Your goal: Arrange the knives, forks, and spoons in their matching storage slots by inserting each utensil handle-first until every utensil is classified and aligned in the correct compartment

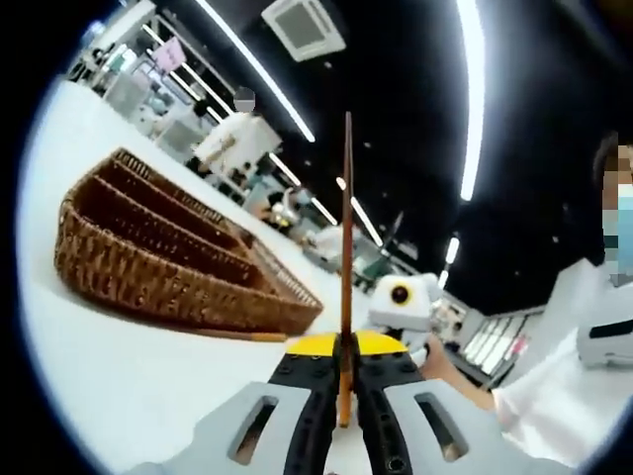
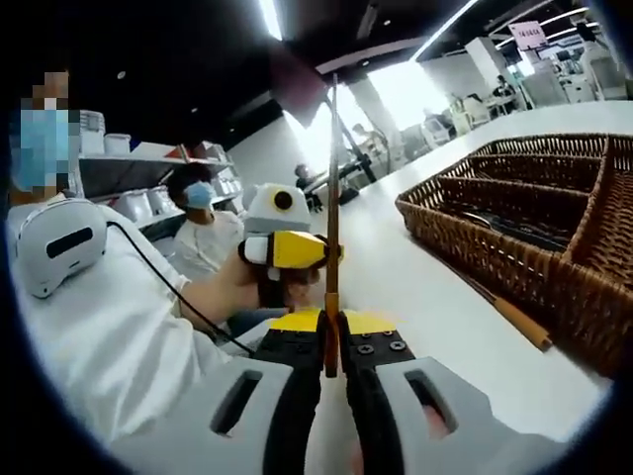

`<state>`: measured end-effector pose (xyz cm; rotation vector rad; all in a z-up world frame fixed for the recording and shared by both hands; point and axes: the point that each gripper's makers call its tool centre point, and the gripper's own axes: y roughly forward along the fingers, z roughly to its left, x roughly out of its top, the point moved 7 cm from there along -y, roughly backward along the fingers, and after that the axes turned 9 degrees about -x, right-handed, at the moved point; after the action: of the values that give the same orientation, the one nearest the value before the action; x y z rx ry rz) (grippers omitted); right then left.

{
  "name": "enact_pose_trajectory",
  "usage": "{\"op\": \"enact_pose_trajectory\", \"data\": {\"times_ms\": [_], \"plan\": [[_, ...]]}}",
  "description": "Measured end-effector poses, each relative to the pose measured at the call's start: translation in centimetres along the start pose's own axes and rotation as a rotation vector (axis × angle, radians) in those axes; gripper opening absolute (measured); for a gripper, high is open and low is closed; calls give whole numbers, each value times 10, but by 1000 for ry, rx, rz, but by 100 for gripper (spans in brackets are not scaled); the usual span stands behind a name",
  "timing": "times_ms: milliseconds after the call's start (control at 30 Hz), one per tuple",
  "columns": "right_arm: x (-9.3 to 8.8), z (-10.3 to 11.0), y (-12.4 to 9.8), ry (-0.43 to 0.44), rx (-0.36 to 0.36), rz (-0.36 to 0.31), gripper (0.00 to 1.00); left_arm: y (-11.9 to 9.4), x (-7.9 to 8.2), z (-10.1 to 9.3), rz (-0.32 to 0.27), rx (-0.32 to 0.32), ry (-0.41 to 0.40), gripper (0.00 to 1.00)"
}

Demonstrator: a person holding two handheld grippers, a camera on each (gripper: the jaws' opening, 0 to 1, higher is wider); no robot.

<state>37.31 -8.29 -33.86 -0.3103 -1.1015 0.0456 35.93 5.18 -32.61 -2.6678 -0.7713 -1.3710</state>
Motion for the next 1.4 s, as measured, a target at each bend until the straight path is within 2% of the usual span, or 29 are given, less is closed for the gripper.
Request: {"op": "enact_pose_trajectory", "data": {"times_ms": [200, 433, 700, 800, 967, 1100, 1233, 1300, 1367, 1400], "plan": [[-3, -2, 1, 3, -13, 5, 9, 3, 1, -2, -2, -3, 13, 3], [-2, -1, 1, 16, -12, 14, 7, 4, 1, -2, 5, -4, 16, 3], [3, 0, -3, 86, -22, 25, 6, 9, 5, -1, 0, -19, 18, 4], [8, -2, -7, 109, -44, 34, 6, 11, 7, -2, -13, -24, 23, 6], [18, -12, -21, 130, -123, 59, 6, 11, 10, -5, -23, -35, 41, 6], [24, -21, -29, 160, -182, 81, 6, 8, 11, -5, -11, -11, 95, 7], [31, -30, -39, 158, -257, 108, 6, 4, 12, -4, 30, 47, 202, 9], [39, -37, -47, 180, -297, 122, 6, 0, 14, -1, 72, 117, 305, 10], [42, -41, -52, 205, -322, 142, 6, -1, 13, -1, 89, 139, 337, 12], [48, -48, -59, 235, -372, 186, 6, -2, 13, -1, 105, 153, 359, 13]]}}
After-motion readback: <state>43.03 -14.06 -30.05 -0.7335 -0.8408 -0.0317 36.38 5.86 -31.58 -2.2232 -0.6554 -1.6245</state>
